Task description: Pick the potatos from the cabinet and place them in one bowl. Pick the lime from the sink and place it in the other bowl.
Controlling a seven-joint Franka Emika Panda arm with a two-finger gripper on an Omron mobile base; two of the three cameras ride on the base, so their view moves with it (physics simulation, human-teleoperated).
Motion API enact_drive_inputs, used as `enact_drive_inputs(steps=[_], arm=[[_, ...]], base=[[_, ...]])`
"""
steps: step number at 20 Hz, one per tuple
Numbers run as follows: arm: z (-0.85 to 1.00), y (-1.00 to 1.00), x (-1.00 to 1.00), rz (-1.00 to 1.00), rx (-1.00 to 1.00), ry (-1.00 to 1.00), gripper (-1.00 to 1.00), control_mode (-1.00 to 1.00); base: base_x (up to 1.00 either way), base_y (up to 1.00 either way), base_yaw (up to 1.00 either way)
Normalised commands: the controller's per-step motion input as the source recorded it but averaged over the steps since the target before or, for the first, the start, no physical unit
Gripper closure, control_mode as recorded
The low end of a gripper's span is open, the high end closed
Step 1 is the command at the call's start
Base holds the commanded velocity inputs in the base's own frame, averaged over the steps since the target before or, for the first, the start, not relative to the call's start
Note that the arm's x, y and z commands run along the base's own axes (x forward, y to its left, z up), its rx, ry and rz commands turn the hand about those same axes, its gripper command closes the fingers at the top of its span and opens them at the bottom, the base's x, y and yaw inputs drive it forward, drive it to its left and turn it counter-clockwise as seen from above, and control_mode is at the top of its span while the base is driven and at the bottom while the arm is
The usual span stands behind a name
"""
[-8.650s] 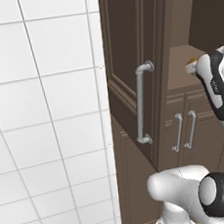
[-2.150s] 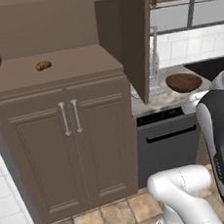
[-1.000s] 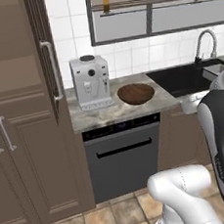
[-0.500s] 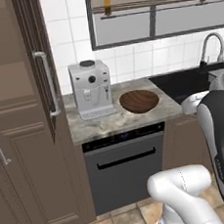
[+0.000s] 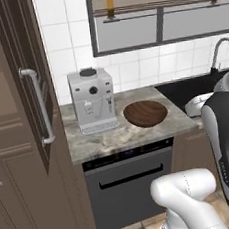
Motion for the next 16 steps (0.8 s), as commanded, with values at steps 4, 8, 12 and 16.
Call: enact_drive_inputs(steps=[4,8,12,16], arm=[[0.0,0.0,0.0,0.0,0.0,0.0,1.0,1.0],[0.0,0.0,0.0,0.0,0.0,0.0,1.0,1.0],[0.0,0.0,0.0,0.0,0.0,0.0,1.0,1.0],[0.0,0.0,0.0,0.0,0.0,0.0,1.0,1.0]], base=[[0.44,-0.22,0.0],[0.46,-0.19,0.0],[0.44,-0.32,0.0],[0.27,-0.44,0.01]])
